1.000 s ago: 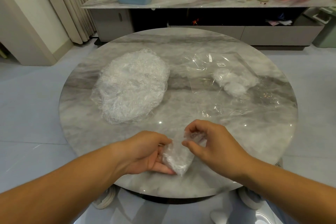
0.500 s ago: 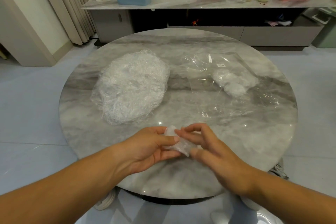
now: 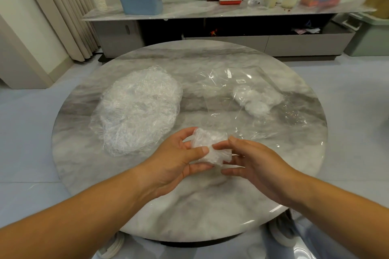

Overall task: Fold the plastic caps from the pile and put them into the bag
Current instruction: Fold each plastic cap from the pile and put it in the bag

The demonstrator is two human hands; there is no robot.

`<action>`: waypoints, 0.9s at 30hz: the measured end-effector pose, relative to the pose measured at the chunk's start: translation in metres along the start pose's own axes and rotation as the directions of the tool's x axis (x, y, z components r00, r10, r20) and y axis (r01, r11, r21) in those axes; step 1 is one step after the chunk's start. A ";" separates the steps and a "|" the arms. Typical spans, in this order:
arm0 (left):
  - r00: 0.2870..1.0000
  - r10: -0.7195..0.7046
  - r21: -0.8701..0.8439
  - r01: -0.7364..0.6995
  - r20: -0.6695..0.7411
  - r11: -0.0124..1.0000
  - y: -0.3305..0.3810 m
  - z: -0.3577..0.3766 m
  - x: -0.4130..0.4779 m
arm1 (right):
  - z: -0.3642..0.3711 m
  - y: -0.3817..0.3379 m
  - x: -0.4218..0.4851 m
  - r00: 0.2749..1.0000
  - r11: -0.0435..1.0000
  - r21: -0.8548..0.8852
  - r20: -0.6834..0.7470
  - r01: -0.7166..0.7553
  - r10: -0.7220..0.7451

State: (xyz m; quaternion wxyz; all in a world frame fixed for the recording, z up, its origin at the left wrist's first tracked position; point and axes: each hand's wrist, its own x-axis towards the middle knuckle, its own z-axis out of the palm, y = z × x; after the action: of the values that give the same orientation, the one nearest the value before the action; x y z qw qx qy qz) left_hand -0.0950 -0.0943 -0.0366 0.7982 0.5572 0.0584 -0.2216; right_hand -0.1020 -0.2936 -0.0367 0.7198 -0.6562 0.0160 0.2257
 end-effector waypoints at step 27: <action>0.960 -0.005 0.926 -0.272 0.281 -0.262 -0.030 0.062 0.108 | -0.144 -0.010 0.040 0.898 0.868 -0.494 -0.404 -0.055 -0.173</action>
State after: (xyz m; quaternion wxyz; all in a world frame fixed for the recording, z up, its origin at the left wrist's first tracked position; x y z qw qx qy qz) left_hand -0.0203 -0.1908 -0.0768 0.0712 0.9497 -0.2714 -0.1393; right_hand -0.0235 -0.4192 -0.0600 0.5127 -0.8517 0.0975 0.0473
